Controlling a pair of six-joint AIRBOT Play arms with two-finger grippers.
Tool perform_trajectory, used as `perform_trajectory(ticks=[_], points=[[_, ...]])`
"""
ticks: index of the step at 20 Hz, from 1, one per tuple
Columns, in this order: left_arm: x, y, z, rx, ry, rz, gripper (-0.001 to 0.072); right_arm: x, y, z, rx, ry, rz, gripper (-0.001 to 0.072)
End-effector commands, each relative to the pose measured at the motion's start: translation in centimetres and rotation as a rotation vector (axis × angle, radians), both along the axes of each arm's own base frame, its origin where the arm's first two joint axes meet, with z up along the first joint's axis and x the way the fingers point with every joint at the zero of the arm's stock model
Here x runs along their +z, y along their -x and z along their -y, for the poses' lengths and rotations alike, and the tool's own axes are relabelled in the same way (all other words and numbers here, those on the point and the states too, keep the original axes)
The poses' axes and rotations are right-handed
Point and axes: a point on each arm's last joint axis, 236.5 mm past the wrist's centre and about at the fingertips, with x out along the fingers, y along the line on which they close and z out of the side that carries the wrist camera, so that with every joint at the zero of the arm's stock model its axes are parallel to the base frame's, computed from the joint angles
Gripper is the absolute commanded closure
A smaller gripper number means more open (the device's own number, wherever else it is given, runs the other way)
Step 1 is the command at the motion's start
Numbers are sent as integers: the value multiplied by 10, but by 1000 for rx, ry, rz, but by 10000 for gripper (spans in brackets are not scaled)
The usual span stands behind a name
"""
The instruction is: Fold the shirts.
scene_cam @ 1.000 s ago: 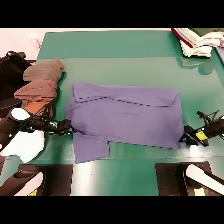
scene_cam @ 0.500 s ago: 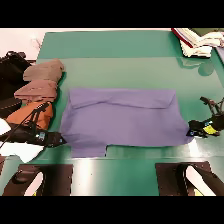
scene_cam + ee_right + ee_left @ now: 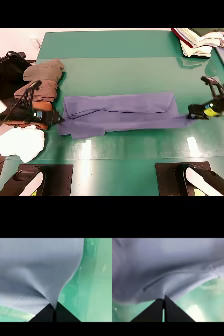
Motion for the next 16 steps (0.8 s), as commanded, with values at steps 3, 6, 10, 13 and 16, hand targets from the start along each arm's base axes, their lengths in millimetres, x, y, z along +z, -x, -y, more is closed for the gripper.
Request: perform_trajectory(ticks=[3, 6, 10, 13, 16], points=[[-29, -91, -15, 49, -49, 17, 686, -23, -79, -8, -19, -99, -16, 696], [-43, -120, -17, 81, -46, 21, 684, -30, -117, -14, -51, -189, 10, 694], [-33, -143, -20, 157, -24, 62, 209, -19, -155, -11, -67, -330, 99, 300], [-19, -142, -12, 136, 4, 60, 237, -21, -143, 18, -51, -348, 100, 295], [-17, -141, -1, 131, 46, 51, 678, -49, -114, 49, -137, -388, 42, 201]])
